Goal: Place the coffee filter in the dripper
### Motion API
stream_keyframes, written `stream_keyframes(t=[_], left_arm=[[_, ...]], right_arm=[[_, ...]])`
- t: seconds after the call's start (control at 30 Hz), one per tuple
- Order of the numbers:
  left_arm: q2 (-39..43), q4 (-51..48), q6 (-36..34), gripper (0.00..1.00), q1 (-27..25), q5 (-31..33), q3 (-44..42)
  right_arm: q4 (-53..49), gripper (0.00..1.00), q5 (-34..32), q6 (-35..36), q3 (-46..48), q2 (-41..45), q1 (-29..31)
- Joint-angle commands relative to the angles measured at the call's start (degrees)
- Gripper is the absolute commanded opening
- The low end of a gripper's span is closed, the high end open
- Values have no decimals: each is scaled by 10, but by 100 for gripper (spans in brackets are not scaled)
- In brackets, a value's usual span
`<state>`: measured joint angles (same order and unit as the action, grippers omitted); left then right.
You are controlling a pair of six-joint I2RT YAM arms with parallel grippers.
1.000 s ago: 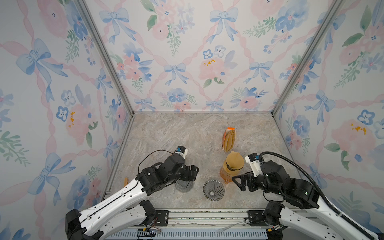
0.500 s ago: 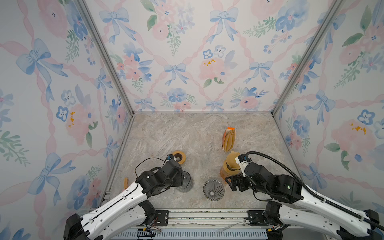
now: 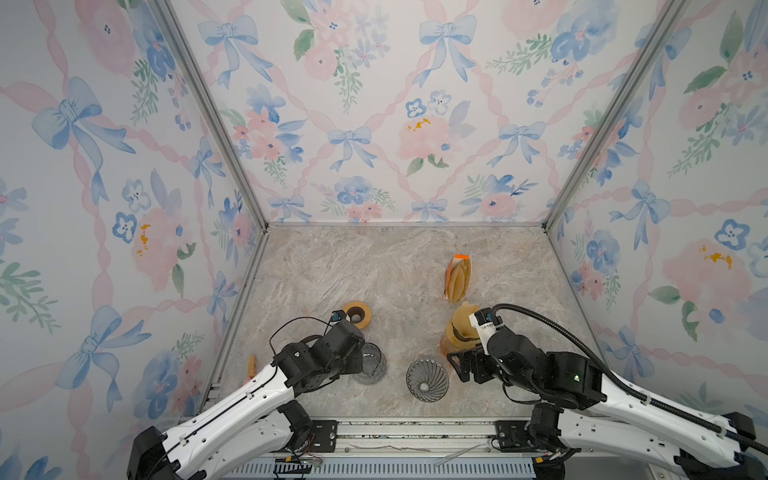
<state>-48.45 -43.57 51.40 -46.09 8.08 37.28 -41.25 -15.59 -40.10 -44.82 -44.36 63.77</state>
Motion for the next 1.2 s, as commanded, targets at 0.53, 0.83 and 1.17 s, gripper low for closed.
stream_keyframes(t=[0.53,0.83,1.17], left_arm=[[-55,59,14,17,2,-18,5],[-53,72,-7,26,3,-4,32],[-2,77,-70,44,114,-69,63]], right_arm=[[-3,94,-31,-12,9,3,8],[-15,94,-36,-8,0,8,8],[3,94,-25,4,-4,4,8]])
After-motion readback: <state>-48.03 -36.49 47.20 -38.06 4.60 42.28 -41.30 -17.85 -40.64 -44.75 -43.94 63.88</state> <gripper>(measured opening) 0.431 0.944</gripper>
